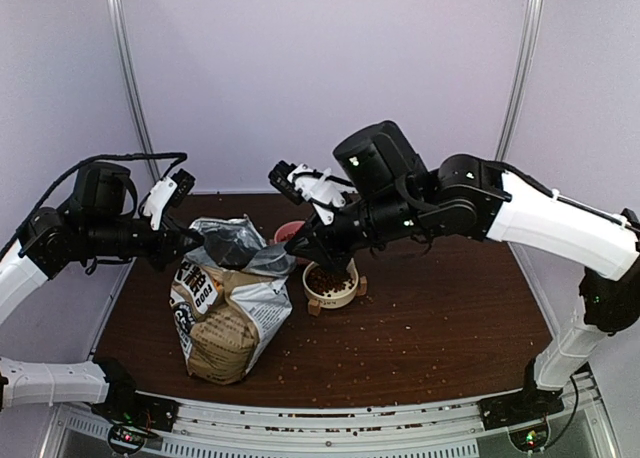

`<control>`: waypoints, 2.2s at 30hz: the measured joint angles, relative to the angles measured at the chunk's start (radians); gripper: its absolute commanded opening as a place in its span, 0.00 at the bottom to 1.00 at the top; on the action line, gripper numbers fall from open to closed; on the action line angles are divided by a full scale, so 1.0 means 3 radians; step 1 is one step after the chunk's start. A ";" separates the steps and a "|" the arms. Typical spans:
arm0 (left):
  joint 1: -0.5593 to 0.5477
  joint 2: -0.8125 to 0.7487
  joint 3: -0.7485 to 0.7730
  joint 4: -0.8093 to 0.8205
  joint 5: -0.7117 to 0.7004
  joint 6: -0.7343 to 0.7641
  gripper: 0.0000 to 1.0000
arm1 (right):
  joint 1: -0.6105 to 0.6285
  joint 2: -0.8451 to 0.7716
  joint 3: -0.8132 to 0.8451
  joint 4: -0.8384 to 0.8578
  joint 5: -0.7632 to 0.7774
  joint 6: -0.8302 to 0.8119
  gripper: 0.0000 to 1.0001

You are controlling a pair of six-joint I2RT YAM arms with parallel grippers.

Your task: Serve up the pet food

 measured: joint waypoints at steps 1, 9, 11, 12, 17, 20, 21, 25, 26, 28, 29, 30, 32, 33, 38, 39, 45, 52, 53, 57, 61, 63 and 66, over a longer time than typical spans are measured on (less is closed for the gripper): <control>-0.0005 0.0000 0.0000 0.0003 0.0001 0.0000 0.00 | 0.0000 0.0114 0.0155 -0.0086 0.0028 -0.0018 0.00; -0.0023 -0.0006 -0.0001 0.0001 0.0055 0.0027 0.00 | 0.0020 0.0712 0.0848 -0.0434 0.0089 -0.0050 0.00; -0.0027 -0.0008 -0.0001 -0.0001 0.0061 0.0029 0.00 | 0.0017 0.0825 0.1016 -0.0552 0.0064 -0.0039 0.00; -0.0029 -0.0008 -0.0001 -0.0003 0.0061 0.0029 0.00 | 0.0017 0.0909 0.1156 -0.0623 0.0053 -0.0038 0.00; -0.0029 -0.0009 -0.0008 -0.0004 0.0067 0.0029 0.00 | 0.0013 0.1396 0.1727 -0.0888 -0.0001 0.0060 0.00; -0.0042 -0.0010 -0.0020 0.0004 0.0074 0.0027 0.00 | -0.0006 0.1790 0.1960 -0.0954 -0.0017 0.0174 0.00; -0.0042 -0.0011 -0.0020 0.0009 0.0074 0.0024 0.00 | -0.0009 0.1935 0.2029 -0.0958 -0.0024 0.0215 0.00; -0.0041 -0.0024 -0.0074 0.0017 0.0076 -0.0019 0.00 | -0.0010 0.2269 0.2201 -0.0724 -0.0001 0.0342 0.00; -0.0042 -0.0029 -0.0089 0.0032 0.0081 -0.0034 0.00 | -0.0009 0.2266 0.2179 -0.0654 0.0015 0.0378 0.00; -0.0042 -0.0046 -0.0109 0.0056 0.0080 -0.0065 0.00 | 0.0000 0.2196 0.2022 -0.0498 0.0060 0.0409 0.00; -0.0042 -0.0056 -0.0120 0.0062 0.0069 -0.0084 0.00 | 0.0006 0.2140 0.1897 -0.0380 0.0085 0.0417 0.00; -0.0042 -0.0067 -0.0131 0.0075 0.0058 -0.0106 0.00 | 0.0011 0.2060 0.1724 -0.0217 0.0114 0.0425 0.00; -0.0042 -0.0089 -0.0140 0.0085 0.0034 -0.0151 0.00 | 0.0020 0.1928 0.1441 0.0061 0.0144 0.0425 0.00; -0.0043 -0.0099 -0.0146 0.0090 0.0020 -0.0174 0.00 | 0.0024 0.1849 0.1264 0.0237 0.0155 0.0415 0.00; -0.0066 -0.0123 -0.0163 0.0136 -0.0076 -0.0305 0.00 | 0.0036 0.1450 0.0491 0.1008 0.0169 0.0341 0.00; -0.0071 -0.0123 -0.0163 0.0141 -0.0103 -0.0331 0.00 | 0.0038 0.1371 0.0384 0.1111 0.0170 0.0314 0.00; -0.0083 -0.0116 -0.0132 0.0114 -0.0369 -0.0437 0.00 | 0.0158 0.0665 -0.0270 0.1573 0.0221 0.0158 0.00; -0.0095 -0.0097 -0.0093 0.0074 -0.0469 -0.0497 0.00 | 0.0332 0.0015 -0.1001 0.1961 0.0507 -0.0061 0.00; -0.0095 -0.0092 -0.0081 0.0064 -0.0470 -0.0500 0.00 | 0.0359 -0.0043 -0.1092 0.2031 0.0559 -0.0085 0.00; -0.0098 -0.0067 -0.0061 0.0042 -0.0478 -0.0507 0.00 | 0.0495 -0.0259 -0.1464 0.2401 0.0772 -0.0226 0.00; -0.0100 -0.0065 -0.0057 0.0041 -0.0500 -0.0528 0.00 | 0.0582 -0.0373 -0.1678 0.2708 0.0800 -0.0267 0.00; -0.0100 -0.0065 -0.0056 0.0038 -0.0509 -0.0539 0.00 | 0.0613 -0.0407 -0.1759 0.2839 0.0810 -0.0292 0.00; -0.0100 -0.0065 -0.0053 0.0032 -0.0521 -0.0562 0.00 | 0.0641 -0.0444 -0.1829 0.2988 0.0830 -0.0306 0.00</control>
